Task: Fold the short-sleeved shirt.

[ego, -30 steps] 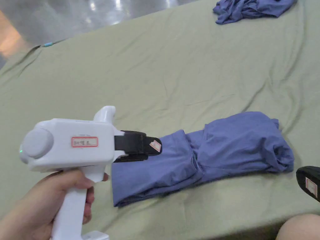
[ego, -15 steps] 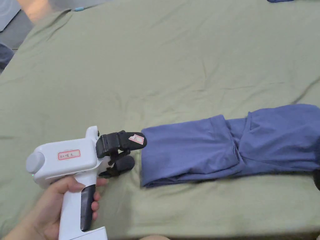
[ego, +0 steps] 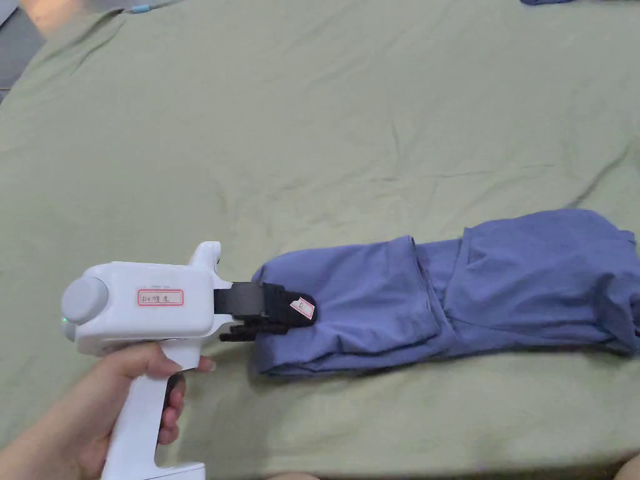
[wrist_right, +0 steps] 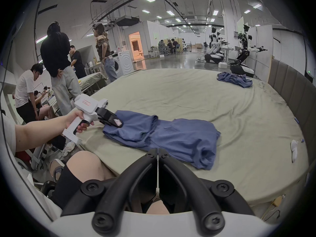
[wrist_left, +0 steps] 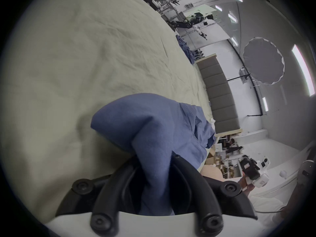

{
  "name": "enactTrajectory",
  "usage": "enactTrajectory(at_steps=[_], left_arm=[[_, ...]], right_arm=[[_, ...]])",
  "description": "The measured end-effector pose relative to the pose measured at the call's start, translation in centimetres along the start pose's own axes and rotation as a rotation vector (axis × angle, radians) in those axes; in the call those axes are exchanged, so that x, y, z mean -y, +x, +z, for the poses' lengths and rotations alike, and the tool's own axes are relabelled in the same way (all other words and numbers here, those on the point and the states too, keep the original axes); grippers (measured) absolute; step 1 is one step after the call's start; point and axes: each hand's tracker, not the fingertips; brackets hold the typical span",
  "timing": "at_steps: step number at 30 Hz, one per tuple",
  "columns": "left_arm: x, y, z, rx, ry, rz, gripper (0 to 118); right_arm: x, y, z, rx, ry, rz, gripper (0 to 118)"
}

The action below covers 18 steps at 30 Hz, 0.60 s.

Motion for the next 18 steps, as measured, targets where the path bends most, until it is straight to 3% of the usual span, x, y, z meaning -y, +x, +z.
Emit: enactTrajectory(at_steps=[4, 10, 18], left_arm=[[-0.4, -0.4, 6.2, -0.159, 0.012, -0.027, 19], [-1.8, 2.5, 12.9, -0.544, -0.006, 0.000, 19], [-2.8, 16.1, 8.4, -0.557, -0.044, -0.212, 19]], right_arm=[[-0.2, -1.0, -1.3, -0.028, 0.035, -0.012, 4], [0.2, -0.6, -1.5, -0.055, 0.053, -0.014, 4], [-0.3, -0.3, -1.6, -0.051, 0.071, -0.040, 4]])
